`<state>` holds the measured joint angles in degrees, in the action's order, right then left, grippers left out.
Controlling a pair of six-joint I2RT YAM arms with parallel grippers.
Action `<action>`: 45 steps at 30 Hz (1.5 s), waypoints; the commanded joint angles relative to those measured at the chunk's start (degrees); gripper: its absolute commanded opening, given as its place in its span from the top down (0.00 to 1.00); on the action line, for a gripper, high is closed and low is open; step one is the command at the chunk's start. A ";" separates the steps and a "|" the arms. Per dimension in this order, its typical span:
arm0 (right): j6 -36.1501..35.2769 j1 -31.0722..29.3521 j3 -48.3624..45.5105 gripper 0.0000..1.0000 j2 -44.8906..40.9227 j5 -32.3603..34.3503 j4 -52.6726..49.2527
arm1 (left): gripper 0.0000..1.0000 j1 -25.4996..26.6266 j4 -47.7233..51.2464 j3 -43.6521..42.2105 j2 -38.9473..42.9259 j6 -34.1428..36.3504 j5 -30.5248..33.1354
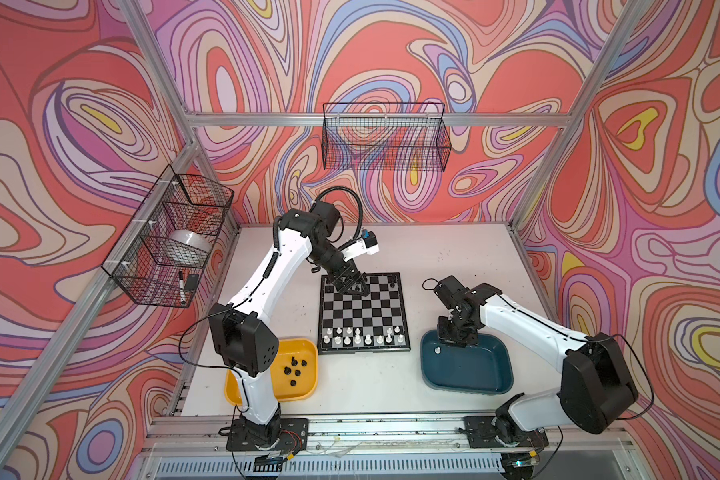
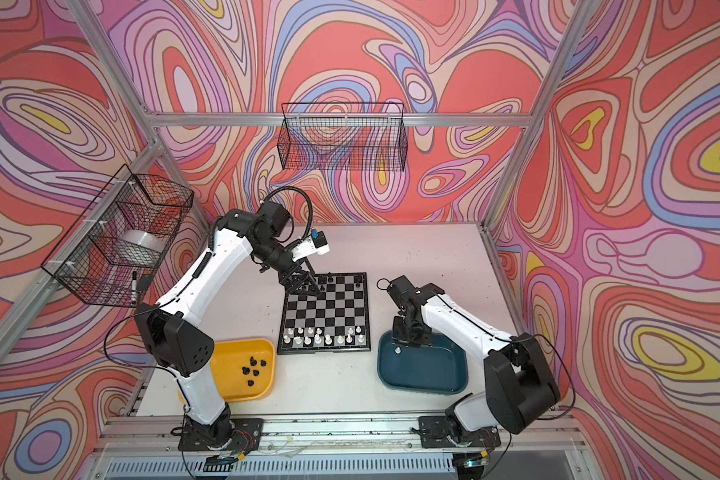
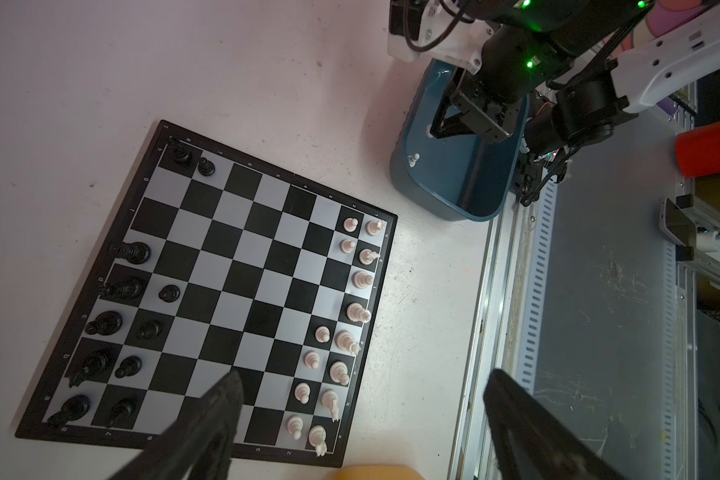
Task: Set up the chess pieces on the board
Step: 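Lift the white pawn and carry it with the right gripper over the board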
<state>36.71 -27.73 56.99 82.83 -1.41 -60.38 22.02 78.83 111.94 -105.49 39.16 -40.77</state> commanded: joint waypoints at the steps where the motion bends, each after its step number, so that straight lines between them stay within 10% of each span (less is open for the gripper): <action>1: 0.11 -1.15 2.95 0.91 0.33 0.79 -2.33 | 0.08 0.12 -0.07 -2.05 0.82 0.09 -2.00; 45: -6.09 -14.24 39.86 0.91 32.76 -3.86 -2.76 | 0.09 -16.80 -3.22 -21.09 15.78 2.43 -3.08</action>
<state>31.35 -41.23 95.22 114.19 -4.23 -63.59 6.07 75.16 91.68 -91.20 40.34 -41.95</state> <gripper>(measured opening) 0.090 0.910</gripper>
